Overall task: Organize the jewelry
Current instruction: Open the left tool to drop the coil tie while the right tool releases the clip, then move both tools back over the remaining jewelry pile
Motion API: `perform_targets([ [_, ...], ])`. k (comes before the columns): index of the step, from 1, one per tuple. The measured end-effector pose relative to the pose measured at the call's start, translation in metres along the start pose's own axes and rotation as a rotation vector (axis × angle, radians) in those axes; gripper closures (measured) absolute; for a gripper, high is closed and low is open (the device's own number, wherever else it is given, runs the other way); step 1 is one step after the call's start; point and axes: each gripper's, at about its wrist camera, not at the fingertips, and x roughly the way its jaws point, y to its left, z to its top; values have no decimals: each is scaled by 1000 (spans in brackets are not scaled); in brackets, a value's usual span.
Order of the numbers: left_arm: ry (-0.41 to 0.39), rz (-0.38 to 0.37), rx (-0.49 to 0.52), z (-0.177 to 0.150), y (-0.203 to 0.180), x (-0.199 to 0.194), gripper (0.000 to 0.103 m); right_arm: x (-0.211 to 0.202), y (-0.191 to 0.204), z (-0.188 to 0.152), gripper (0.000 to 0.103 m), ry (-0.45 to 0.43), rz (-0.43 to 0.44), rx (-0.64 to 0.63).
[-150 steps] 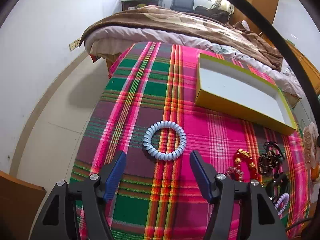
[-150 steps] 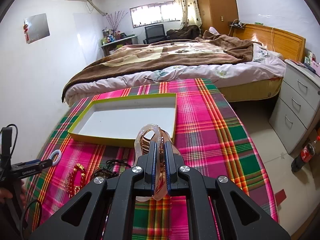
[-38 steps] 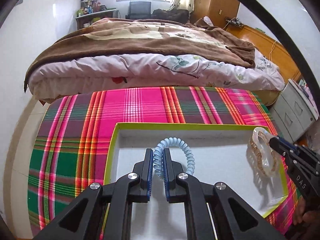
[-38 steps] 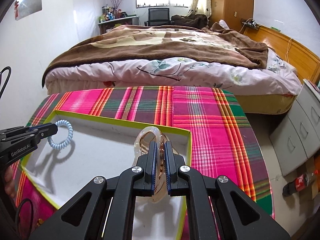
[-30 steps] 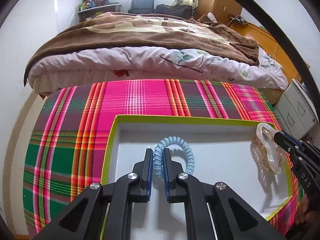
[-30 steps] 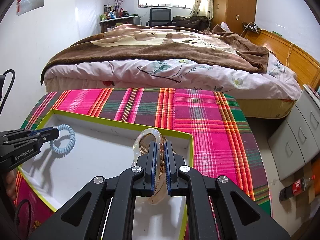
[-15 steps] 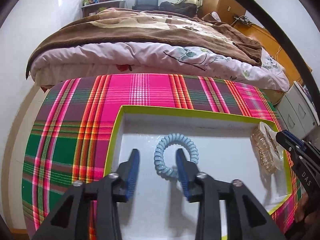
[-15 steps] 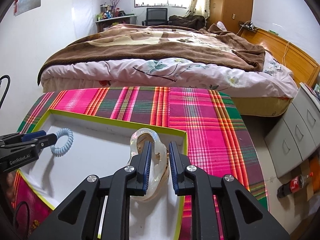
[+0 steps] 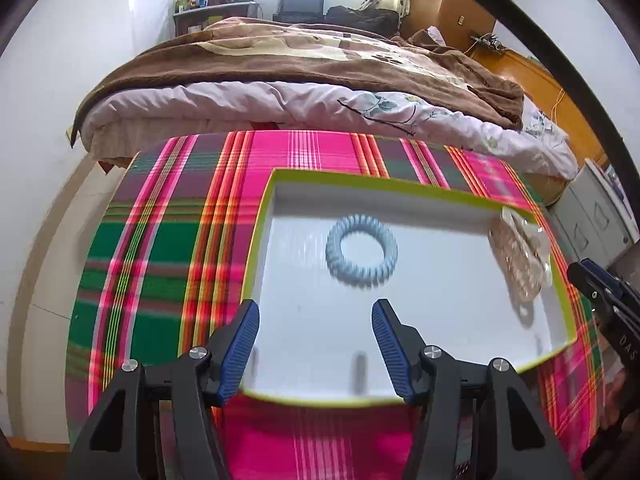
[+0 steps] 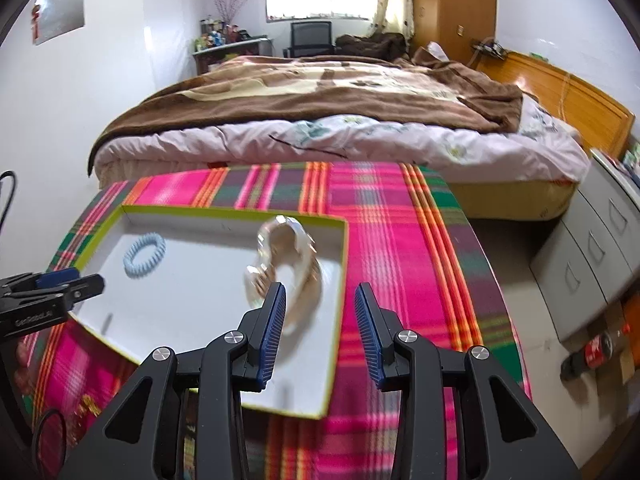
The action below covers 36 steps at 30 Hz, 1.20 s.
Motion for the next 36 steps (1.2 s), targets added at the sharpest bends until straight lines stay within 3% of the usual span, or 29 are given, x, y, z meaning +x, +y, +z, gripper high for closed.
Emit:
perform_targets([
  [3, 11, -35, -14, -9, -3, -6, 45, -8, -4, -5, 66, -8, 3, 8],
  [10, 18, -40, -25, -28, -10, -18, 44, -30, -11, -20, 66, -25, 23, 26],
  [15, -20, -42, -46, -40, -8, -40, 43, -57, -12, -47, 66, -34, 154, 14],
  [16, -34, -45, -52, -43, -6, -46, 42, -61, -10, -53, 66, -29, 187, 4],
  [18, -53, -60, -73, -53, -1, -60, 29, -66, -7, -65, 66, -16, 241, -12],
  [23, -67, -73, -116, -82, 13, -81, 27, -82, 10, -90, 63, -1, 369, -73],
  [28, -58, -104, -154, -113, 26, -95, 23, -90, 22, -117, 62, 38, 436, -122],
  [36, -58, -120, -111, -149, 31, -111, 17, -86, 37, -145, 62, 89, 485, -138],
])
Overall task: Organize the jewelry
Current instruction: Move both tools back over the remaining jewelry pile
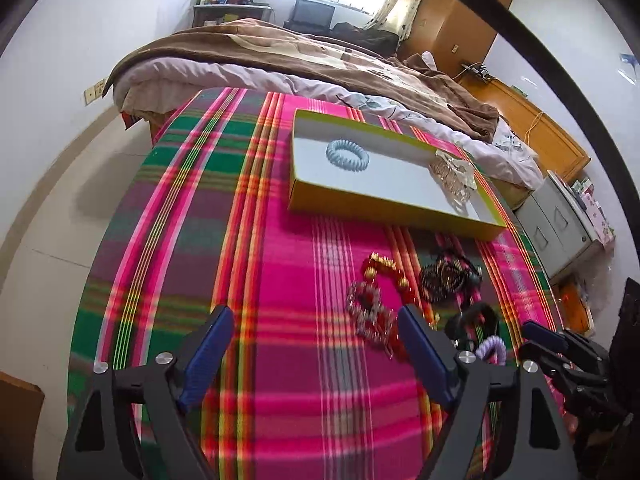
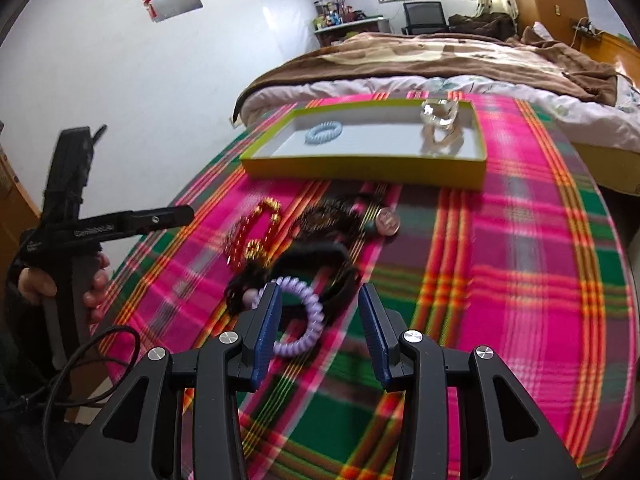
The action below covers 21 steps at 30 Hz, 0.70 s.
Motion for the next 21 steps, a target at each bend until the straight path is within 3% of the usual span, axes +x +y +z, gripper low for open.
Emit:
perform_targets([
  [2, -6, 4, -1, -6, 2, -5, 12, 6, 4, -4, 62, 16, -6, -13],
  [7, 11, -46, -60, -14, 13, -10, 12, 17, 7, -8, 62, 53, -36, 0],
  [13, 66, -41, -99, -25, 18, -7, 12, 16, 8, -9, 63, 43, -57, 19],
  [15, 73, -33, -104, -27, 18, -7, 12, 16, 10, -10, 77, 42, -89, 10],
  [21, 44, -16, -90, -29, 12, -15, 13, 13, 9, -13, 92, 32, -70, 7],
])
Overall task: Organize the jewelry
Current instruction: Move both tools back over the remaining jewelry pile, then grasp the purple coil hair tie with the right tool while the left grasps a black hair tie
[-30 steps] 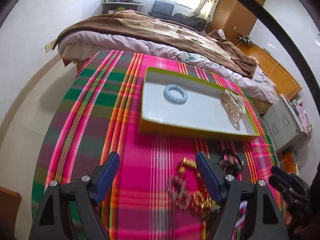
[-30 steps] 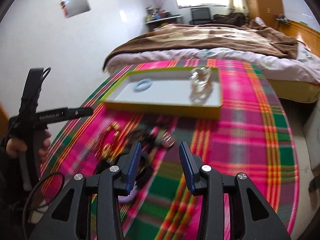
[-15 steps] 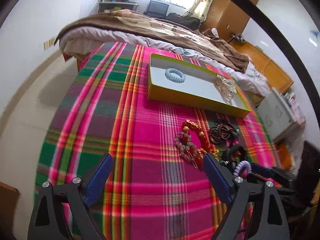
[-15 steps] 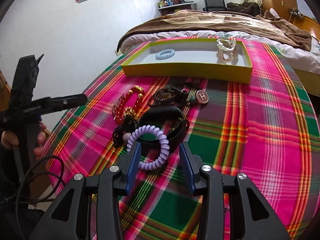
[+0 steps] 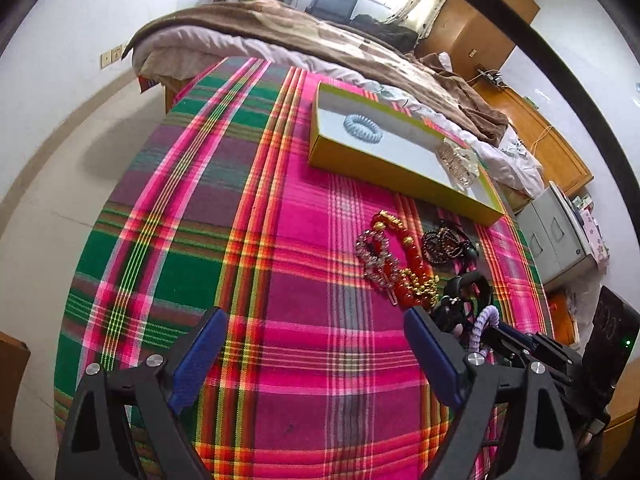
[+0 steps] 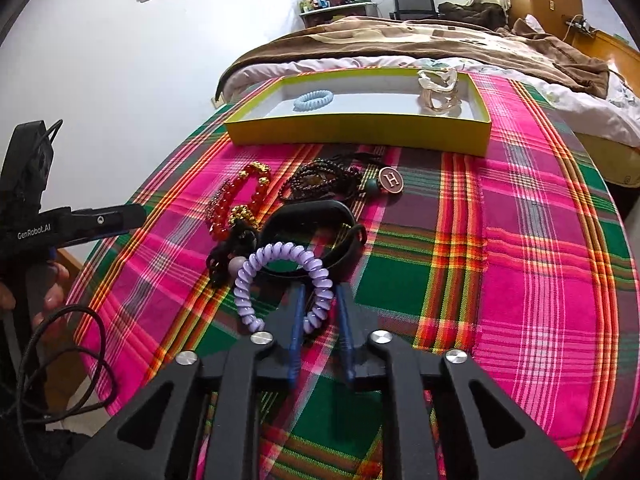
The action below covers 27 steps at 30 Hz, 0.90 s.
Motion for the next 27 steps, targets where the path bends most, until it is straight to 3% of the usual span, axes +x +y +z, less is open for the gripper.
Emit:
perform_targets([
  [9, 2, -8, 83, -3, -30, 0, 14, -33, -18, 3, 93, -112, 9, 35],
  [19, 38, -9, 222, -14, -76, 28, 18, -61, -43, -7, 93, -151, -38, 70],
  [25, 52, 4, 284, -19, -93, 44, 26, -65, -55, -13, 93, -158, -42, 102],
  [27, 41, 19, 300, -20, -98, 45, 34, -65, -58, -14, 93, -157, -44, 109],
])
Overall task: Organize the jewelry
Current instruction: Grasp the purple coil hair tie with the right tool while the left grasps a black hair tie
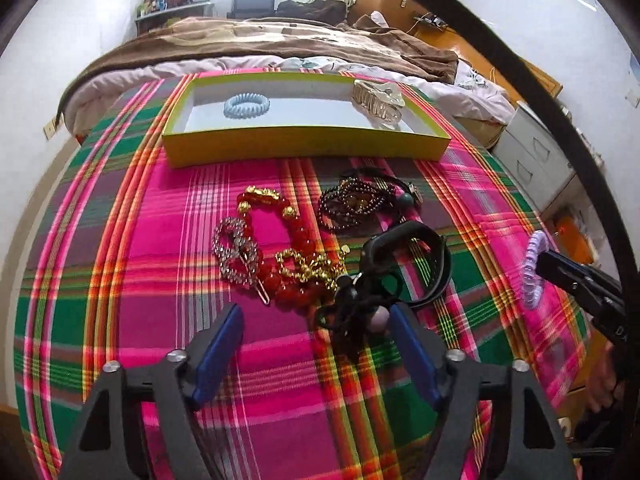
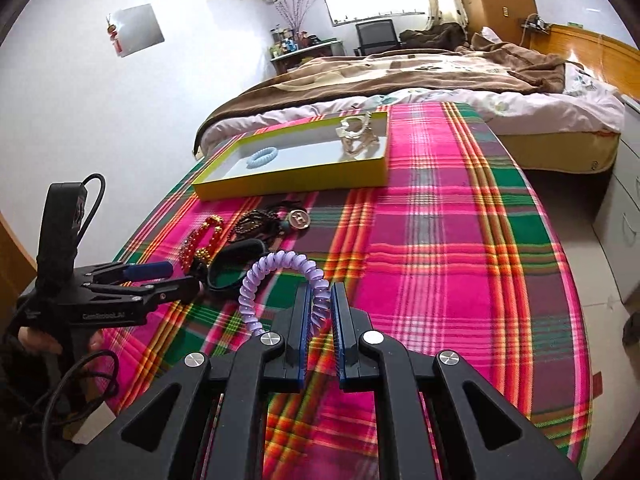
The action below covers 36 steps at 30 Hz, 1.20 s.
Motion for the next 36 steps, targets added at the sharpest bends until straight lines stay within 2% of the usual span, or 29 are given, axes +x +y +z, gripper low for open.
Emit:
perform_targets([
  [10, 10, 4, 56, 5, -15, 5, 54, 2, -5, -2, 93, -1, -7, 15],
  [12, 12, 1, 64, 6, -16, 6, 65, 2, -6, -2, 93, 1, -8, 20],
  [20, 1, -11, 83, 5, -21, 5, 83, 3, -8, -3, 93, 4, -19, 25],
  [27, -19, -17, 57, 3, -16, -3, 88, 2, -8, -3, 93, 2, -24, 25],
  [36, -66, -6, 53, 7, -14, -21, 88, -2, -1, 4, 93, -16, -28, 11],
])
